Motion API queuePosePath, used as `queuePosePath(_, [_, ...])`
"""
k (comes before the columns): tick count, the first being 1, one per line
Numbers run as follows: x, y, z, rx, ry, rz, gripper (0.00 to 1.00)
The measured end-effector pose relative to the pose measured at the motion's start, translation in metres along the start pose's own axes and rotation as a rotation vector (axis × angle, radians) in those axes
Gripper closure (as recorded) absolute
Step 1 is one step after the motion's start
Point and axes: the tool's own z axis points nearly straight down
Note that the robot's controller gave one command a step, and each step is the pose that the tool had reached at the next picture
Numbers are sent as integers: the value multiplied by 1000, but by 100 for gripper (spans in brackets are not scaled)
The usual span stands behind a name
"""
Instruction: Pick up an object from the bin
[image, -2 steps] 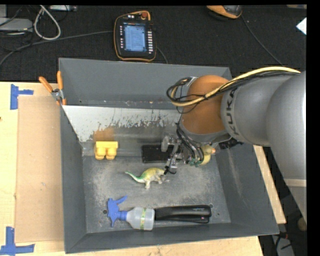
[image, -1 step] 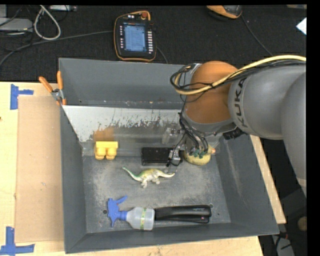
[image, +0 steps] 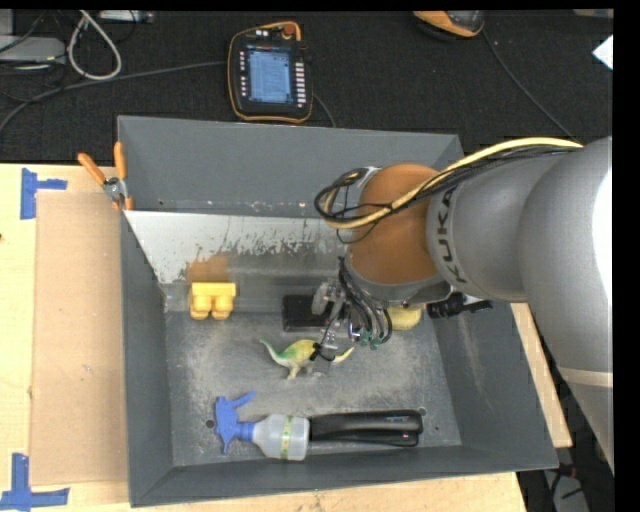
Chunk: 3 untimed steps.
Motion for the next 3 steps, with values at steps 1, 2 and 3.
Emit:
queuePosePath(1, [-22,-9,28,-3,-13,-101,0])
queuePosePath(2, [-5,-13,24,-7,-17,-9,100])
queuePosePath(3, [-5,-13,24,-7,-17,-9,100])
